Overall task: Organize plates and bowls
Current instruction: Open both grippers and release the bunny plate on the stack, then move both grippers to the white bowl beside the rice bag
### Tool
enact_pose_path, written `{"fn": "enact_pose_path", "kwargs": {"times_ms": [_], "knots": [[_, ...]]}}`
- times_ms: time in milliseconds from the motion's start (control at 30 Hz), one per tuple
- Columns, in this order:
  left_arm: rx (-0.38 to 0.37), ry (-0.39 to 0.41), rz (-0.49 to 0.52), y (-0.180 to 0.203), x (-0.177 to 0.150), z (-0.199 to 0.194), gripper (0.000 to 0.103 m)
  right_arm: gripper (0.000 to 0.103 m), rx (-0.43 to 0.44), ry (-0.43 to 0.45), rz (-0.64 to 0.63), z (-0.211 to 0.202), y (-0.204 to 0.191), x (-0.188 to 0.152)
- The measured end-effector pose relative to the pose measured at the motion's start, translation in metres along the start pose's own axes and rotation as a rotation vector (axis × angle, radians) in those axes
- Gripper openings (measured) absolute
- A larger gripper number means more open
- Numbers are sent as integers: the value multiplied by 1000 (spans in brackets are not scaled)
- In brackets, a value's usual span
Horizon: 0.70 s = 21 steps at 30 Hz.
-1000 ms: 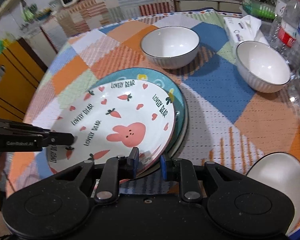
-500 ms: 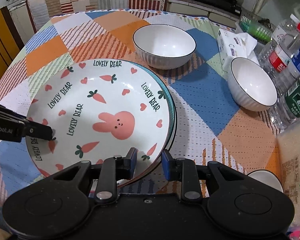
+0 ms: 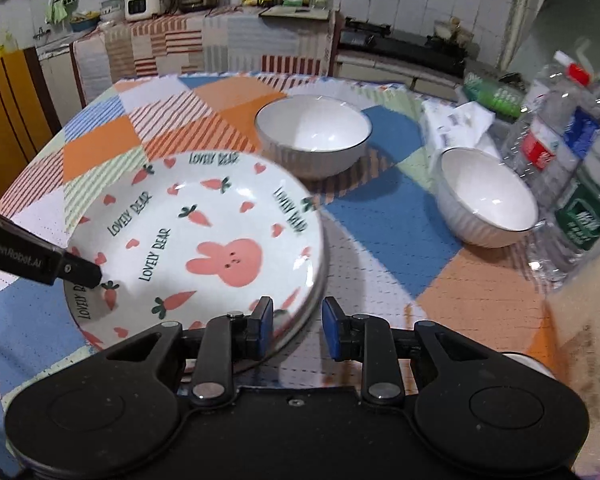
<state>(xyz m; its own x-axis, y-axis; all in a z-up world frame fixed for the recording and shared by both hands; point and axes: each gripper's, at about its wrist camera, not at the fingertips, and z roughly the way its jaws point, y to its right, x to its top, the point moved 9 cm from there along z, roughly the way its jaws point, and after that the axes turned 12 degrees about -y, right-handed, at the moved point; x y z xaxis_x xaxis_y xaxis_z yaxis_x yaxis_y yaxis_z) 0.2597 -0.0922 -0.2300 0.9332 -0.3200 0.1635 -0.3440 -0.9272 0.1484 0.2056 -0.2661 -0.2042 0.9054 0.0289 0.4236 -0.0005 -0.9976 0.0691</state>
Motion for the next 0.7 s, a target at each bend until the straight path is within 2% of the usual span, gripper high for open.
{"fn": "enact_pose_path", "kwargs": {"times_ms": [233,367,500,700], "knots": [[23,28,14,24,-27,-34,25,32,104,15,56,-48,18,-13],[23,53,9,44,-41,-56,26,32,148,54,57,-82,33,-20],[36,58,37,69,-52,-76,27,44,193,81,15,-113,52,-26],[4,92,144,115,-62,-102,30,50,219,93,29,-135,85,-42]]}}
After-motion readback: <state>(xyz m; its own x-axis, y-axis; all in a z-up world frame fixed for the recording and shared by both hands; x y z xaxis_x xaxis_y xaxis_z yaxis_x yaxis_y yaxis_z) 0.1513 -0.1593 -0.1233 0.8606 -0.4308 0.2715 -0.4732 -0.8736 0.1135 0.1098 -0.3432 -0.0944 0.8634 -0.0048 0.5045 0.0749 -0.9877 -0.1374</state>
